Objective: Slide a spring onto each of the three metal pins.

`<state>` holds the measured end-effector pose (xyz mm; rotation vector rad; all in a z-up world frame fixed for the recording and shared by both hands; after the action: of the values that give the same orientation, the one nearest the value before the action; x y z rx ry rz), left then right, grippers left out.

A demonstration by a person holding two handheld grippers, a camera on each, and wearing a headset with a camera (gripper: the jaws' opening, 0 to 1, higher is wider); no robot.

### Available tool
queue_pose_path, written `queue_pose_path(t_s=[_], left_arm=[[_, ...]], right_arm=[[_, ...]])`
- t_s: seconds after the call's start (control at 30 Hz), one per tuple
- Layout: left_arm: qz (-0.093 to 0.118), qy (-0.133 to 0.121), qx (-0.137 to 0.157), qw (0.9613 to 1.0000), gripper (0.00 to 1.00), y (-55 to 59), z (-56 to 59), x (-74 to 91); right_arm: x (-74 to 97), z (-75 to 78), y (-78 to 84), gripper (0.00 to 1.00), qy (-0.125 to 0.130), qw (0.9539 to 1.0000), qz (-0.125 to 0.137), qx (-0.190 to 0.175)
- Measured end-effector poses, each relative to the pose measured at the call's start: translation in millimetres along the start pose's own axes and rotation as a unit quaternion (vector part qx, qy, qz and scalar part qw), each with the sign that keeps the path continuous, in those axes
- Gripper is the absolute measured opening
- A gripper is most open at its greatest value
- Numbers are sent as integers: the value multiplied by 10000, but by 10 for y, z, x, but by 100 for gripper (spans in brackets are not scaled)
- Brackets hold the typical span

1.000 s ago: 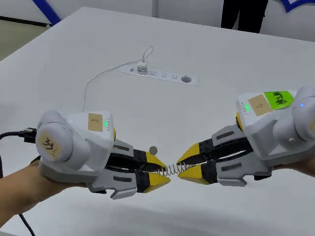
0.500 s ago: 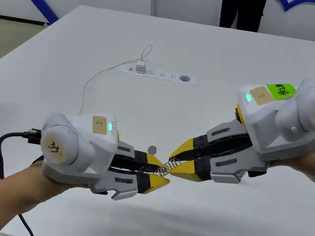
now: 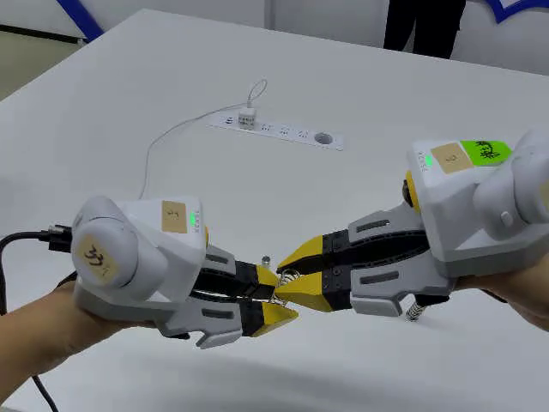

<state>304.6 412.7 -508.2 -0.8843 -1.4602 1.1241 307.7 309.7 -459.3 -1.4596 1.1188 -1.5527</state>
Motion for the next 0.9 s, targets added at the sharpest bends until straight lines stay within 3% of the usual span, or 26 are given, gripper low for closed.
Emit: queue_pose_path(t_s=[0.23,0.33,0.4,0.6,0.73,0.9], left_arm=[[60,-69,-29,10000,10,-8,-20,4],[172,-51,211,9996,12,-10,-23,25],[150,-92,177,9997,12,-3,-35,38],[256,-260,322,9988,34,-12,-97,95],[160,-421,327,9984,41,17,-146,135],[196,-518,446,9975,47,44,-179,193]], right_arm=[[-5,15,-22,10,68,10000,-10,21],[-18,18,-41,10,75,10000,14,10],[-31,22,-49,10,81,10000,11,39],[-56,52,-92,10,119,9999,53,63],[-67,91,-103,10,168,9998,62,73],[-71,171,-94,10,228,9997,58,77]])
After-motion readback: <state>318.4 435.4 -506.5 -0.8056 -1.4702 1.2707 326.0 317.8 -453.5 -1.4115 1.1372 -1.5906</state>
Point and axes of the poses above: the centre of the closed fingertips' face, and the gripper's own axes: x roughly backward along the fingers, z roughly to its right, y roughly out of its underside, the point moved 8 cm from there along x, roughly backward along the fingers, and after that the axes turned 7 degrees about z, right-handed, at the moved point
